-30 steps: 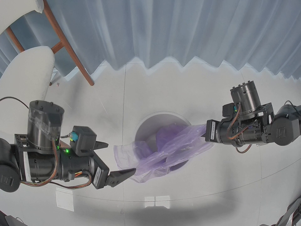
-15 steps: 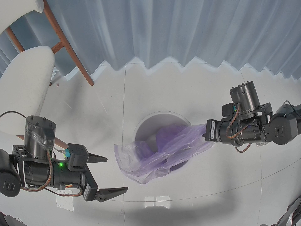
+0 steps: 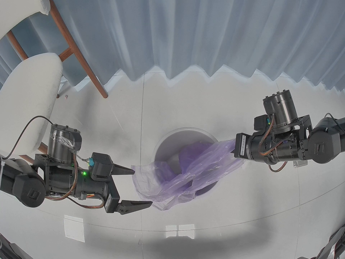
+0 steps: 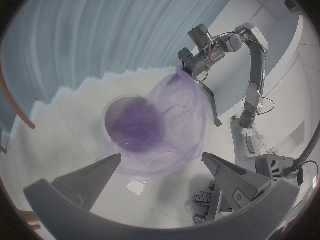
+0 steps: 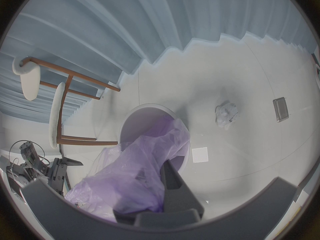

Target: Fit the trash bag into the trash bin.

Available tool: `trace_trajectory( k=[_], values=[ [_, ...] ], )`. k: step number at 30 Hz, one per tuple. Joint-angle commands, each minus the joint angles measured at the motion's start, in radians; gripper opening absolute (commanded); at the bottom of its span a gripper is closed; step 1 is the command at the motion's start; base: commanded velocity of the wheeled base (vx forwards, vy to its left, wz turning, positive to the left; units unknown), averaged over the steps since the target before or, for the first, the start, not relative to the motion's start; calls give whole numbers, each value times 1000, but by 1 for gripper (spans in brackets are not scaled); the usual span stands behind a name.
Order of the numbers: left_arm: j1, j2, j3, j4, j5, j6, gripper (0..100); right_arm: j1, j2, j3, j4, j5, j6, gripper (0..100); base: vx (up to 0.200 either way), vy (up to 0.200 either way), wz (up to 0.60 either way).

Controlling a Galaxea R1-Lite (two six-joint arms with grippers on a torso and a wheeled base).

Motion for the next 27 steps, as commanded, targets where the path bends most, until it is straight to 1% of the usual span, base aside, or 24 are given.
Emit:
trace_trajectory(
  k=[1,10,21,22,24,27],
  values=[
    [1,84,-22,-16,-7,2,100,-2,3,1,0,0,4,0,0,0,0],
    [10,167,-62,-84,-8,1,100,-2,14,-9,0,0,4,0,0,0,0],
    [10,213,-76,-90,-10,-1,100,-6,15,-13,0,-2,5,0,0,0,0],
    [9,211,-79,-91,-10,-3,0,-9,14,-14,0,-2,5,0,0,0,0],
    [4,206,-82,-96,-13,-10,0,-9,12,-14,0,-2,5,0,0,0,0],
    [1,202,-82,-111,-39,-12,0,-19,11,-17,0,-2,5,0,0,0,0]
  ],
)
